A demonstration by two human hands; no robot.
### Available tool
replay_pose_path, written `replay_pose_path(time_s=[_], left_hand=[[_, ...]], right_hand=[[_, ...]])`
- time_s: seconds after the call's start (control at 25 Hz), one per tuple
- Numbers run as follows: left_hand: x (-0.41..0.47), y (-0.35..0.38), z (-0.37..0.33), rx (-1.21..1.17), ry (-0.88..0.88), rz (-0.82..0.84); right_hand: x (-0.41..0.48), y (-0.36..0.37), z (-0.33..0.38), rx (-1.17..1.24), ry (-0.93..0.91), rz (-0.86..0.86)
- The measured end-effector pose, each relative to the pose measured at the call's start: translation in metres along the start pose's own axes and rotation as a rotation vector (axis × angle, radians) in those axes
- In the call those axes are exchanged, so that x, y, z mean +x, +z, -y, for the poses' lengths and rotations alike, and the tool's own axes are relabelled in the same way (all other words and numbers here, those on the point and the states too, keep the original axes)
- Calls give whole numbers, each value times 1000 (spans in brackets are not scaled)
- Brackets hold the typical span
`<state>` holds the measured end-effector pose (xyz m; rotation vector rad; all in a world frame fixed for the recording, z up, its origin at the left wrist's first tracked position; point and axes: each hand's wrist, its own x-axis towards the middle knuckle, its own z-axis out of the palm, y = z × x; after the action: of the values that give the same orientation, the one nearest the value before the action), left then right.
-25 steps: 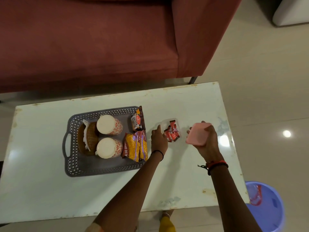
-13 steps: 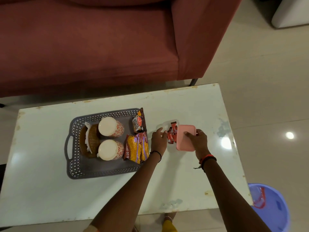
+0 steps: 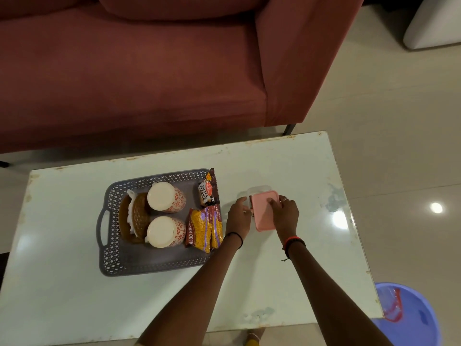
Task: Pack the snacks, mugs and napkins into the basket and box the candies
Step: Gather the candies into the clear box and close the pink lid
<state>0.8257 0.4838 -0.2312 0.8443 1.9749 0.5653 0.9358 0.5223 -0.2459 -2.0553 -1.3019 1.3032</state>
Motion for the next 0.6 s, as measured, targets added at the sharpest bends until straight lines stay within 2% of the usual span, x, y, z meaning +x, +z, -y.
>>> replay_pose_path(time_s=[0.4,0.6], left_hand=[[-2,-1,-2,-25,27,13],[-1,-2,1,30,62,15]], right_hand=[[-7,14,2,126,3,-34],[-2,18,6,41,-65,-47]])
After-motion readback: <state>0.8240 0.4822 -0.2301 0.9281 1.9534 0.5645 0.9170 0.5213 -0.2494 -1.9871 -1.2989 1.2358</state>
